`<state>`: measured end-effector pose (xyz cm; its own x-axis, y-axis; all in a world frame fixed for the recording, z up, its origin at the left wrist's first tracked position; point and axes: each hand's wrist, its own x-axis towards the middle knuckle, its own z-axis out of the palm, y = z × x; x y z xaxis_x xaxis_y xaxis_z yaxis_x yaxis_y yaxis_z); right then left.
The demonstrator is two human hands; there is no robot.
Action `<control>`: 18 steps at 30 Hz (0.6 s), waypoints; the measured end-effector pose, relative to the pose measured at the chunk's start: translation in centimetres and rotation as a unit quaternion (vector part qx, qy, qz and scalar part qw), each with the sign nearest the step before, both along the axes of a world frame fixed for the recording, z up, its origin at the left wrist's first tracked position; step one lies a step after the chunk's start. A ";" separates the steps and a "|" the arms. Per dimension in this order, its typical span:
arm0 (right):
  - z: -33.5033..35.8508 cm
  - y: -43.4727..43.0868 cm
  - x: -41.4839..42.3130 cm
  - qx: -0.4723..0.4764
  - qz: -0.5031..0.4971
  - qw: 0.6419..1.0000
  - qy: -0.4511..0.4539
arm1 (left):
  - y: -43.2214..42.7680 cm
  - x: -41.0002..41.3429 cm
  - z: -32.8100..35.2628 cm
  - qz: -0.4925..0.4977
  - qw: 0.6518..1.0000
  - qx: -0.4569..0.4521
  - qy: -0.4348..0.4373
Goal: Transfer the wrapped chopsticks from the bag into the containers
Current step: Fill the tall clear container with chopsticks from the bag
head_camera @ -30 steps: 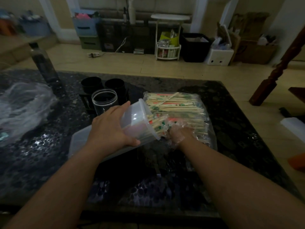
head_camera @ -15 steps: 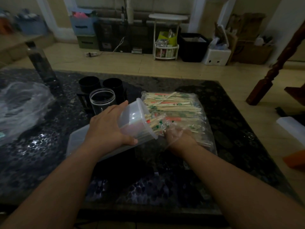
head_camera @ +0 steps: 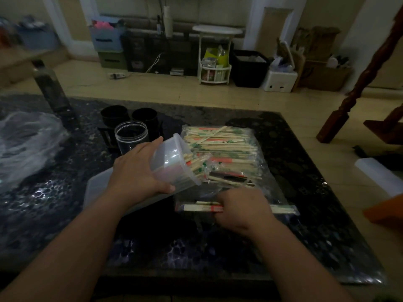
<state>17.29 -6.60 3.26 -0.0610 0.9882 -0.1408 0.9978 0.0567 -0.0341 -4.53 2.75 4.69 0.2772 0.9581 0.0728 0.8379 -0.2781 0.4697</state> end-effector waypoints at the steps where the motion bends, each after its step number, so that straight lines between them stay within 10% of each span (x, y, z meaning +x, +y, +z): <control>1: 1.1 -0.3 0.1 0.014 0.004 1.000 -0.003 | -0.1 0.0 0.0 0.001 1.000 0.000 -0.002; 18: 3.2 0.0 1.0 0.504 0.059 0.857 0.088 | -0.8 -0.3 -0.3 -0.043 0.999 0.030 -0.003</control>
